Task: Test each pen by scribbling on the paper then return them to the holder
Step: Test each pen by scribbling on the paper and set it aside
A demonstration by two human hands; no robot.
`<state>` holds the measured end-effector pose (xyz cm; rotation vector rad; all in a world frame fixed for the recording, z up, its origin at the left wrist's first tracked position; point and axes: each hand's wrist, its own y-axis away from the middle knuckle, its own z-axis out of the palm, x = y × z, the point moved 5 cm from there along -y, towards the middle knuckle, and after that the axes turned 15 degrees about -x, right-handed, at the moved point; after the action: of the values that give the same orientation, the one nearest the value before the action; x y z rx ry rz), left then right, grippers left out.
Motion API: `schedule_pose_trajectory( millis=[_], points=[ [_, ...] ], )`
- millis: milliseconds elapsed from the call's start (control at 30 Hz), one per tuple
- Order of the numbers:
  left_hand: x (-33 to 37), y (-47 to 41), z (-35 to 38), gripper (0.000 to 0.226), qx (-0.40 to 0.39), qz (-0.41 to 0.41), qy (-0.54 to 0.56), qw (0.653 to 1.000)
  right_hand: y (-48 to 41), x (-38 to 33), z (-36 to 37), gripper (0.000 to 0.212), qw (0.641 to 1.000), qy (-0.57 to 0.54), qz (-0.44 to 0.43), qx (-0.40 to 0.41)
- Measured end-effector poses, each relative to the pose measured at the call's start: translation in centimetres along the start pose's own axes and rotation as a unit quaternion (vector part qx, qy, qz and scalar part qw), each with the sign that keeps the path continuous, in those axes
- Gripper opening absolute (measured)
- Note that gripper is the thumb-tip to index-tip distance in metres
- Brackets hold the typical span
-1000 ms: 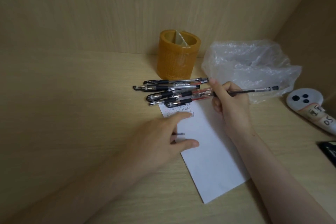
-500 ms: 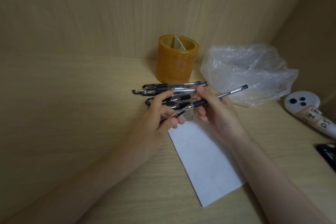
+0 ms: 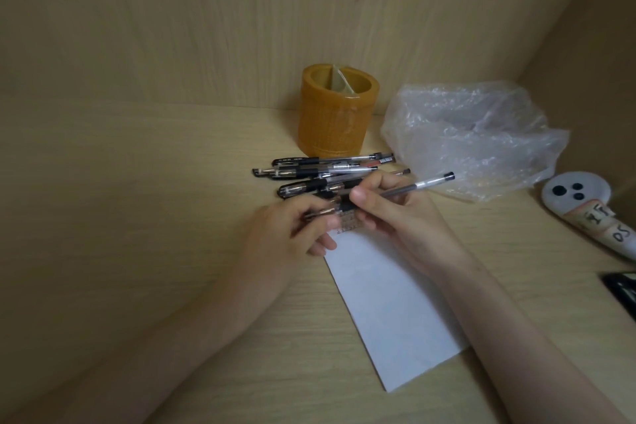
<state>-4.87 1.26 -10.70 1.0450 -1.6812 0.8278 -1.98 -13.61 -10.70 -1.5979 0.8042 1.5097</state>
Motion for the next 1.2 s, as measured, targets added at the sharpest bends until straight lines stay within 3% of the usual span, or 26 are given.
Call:
schedule_pose_trajectory(
  millis=[300,400,600,767,833,867,900,1000,1067,1133,1200],
  points=[
    [0.3,0.1,0.3,0.026,-0.005,0.031,-0.151,0.988,-0.1,0.1,0.0,0.035,0.999,-0.032,-0.005,0.032],
    [0.3,0.1,0.4,0.026,0.007,0.027,-0.187,0.982,-0.2,0.1,0.3,0.032,0.997,-0.065,0.002,0.033],
    [0.4,-0.4,-0.9,0.019,0.041,-0.016,-0.274,0.961,-0.3,0.9,1.0,0.035,0.994,-0.082,0.078,-0.005],
    [-0.1,-0.6,-2.9,0.021,0.074,0.003,-0.288,0.955,1.1,-1.7,-2.9,0.024,0.985,0.079,0.051,0.144],
    [-0.4,-0.9,-3.3,0.021,0.086,0.016,-0.296,0.951,1.2,-3.4,-3.7,0.011,0.971,0.174,0.007,0.162],
    [-0.6,-1.0,-3.4,0.021,0.089,0.020,-0.297,0.950,0.9,-4.3,-3.5,0.004,0.961,0.241,-0.005,0.137],
    [-0.7,-1.1,-3.4,0.021,0.092,0.023,-0.298,0.950,0.5,-4.8,-3.1,0.015,0.941,0.324,-0.006,0.099],
    [-0.9,-1.3,-3.0,0.022,0.088,0.027,-0.293,0.952,-1.3,-5.0,-2.0,0.039,0.838,0.544,-0.026,-0.024],
    [-0.9,-1.4,-2.4,0.024,0.071,0.024,-0.276,0.958,-2.1,-4.2,-1.7,0.032,0.793,0.604,-0.052,-0.069],
    [-1.1,-1.5,-1.8,0.026,0.055,0.020,-0.249,0.967,-2.5,-3.3,-2.0,0.019,0.786,0.610,-0.056,-0.085],
    [-0.9,-1.3,-1.6,0.031,0.057,0.024,-0.240,0.969,-2.7,-3.0,-3.2,0.014,0.824,0.563,-0.025,-0.054]
  ],
)
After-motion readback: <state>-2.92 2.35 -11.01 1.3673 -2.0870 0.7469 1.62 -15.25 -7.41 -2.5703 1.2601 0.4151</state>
